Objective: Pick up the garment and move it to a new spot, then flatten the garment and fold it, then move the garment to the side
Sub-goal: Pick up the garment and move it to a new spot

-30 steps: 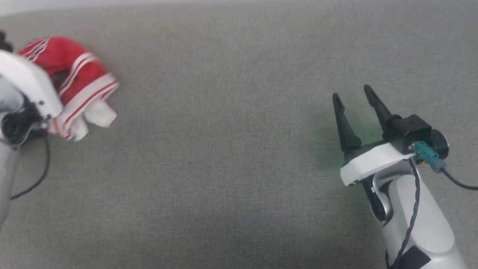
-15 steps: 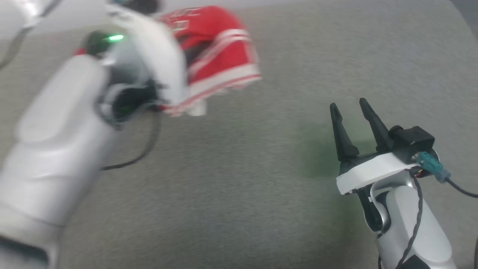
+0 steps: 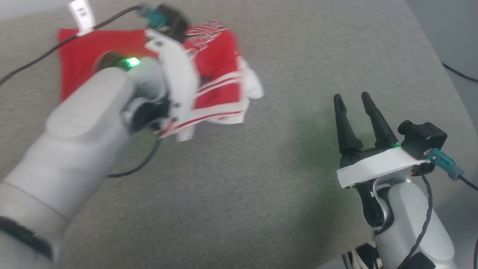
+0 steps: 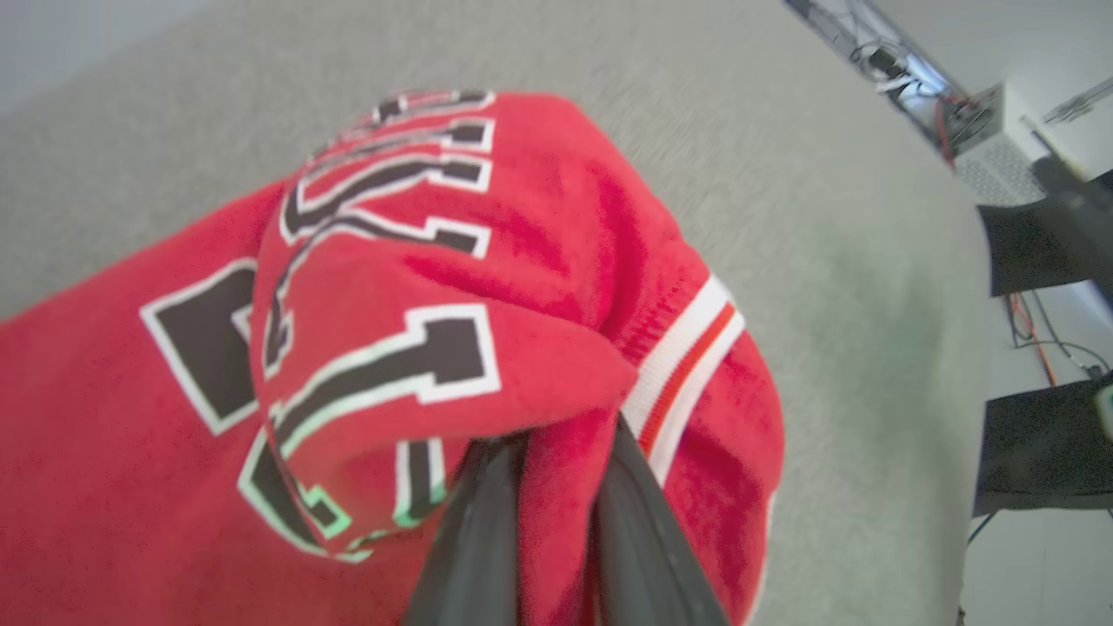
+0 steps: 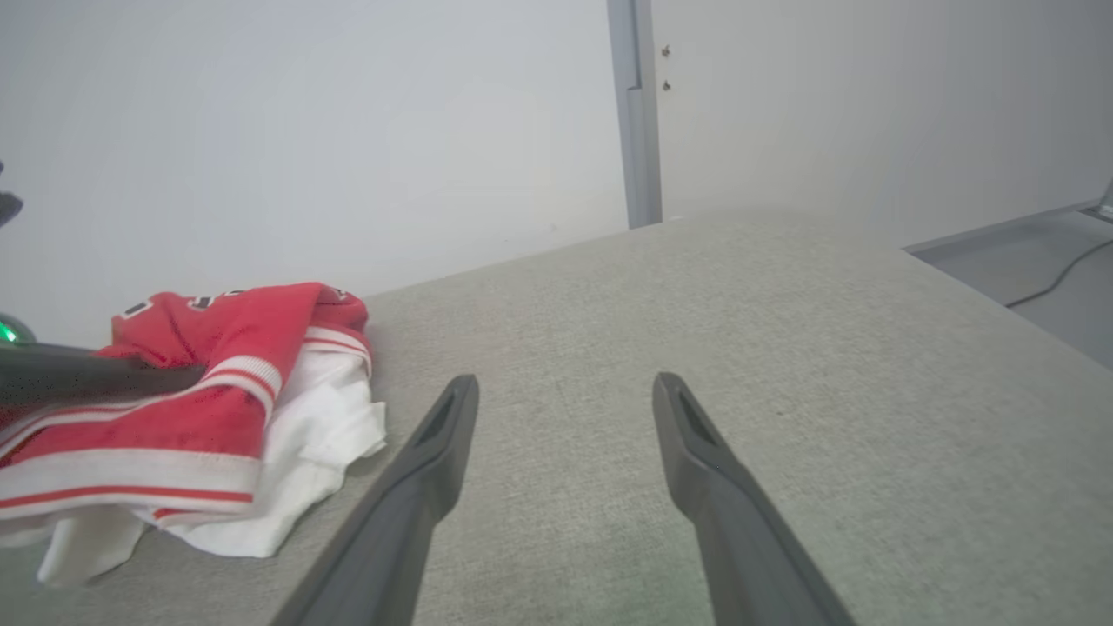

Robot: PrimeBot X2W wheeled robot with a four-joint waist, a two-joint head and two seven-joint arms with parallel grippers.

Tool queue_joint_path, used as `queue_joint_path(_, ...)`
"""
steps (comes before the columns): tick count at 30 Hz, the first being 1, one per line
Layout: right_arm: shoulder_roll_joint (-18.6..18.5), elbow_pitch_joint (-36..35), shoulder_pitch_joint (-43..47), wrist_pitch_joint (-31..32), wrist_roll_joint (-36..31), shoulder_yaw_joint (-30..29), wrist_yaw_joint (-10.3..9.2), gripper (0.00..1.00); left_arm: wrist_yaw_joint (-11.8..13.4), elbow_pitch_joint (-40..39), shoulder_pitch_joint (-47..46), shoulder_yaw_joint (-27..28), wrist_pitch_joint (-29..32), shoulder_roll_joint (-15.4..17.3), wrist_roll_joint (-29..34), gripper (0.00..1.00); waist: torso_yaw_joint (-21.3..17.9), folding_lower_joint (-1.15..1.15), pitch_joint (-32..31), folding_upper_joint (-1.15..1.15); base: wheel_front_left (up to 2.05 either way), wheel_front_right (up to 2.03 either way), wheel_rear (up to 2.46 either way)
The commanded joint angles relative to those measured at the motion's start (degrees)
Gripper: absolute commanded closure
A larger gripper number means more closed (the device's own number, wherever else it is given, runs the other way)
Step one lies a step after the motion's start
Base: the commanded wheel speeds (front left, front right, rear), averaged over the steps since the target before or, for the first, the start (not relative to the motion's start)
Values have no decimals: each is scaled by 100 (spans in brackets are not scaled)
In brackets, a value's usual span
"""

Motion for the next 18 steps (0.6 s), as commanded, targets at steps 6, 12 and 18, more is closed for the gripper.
queue_joint_path(6,19,-60,27,-13,219,86,3,0,0,302,-58,-890,453,662,126,100,-419,0,287,0,0,0,0)
queue_joint_path(12,17,-89,-26,-14,268,155,3,0,29,398,-77,-1957,657,1157,610,100,-478,0,379,0,0,0,0)
queue_joint_path(18,17,-120,-42,-13,53,73,3,0,34,480,-292,-2046,-47,1102,728,0,-288,0,197,0,0,0,0)
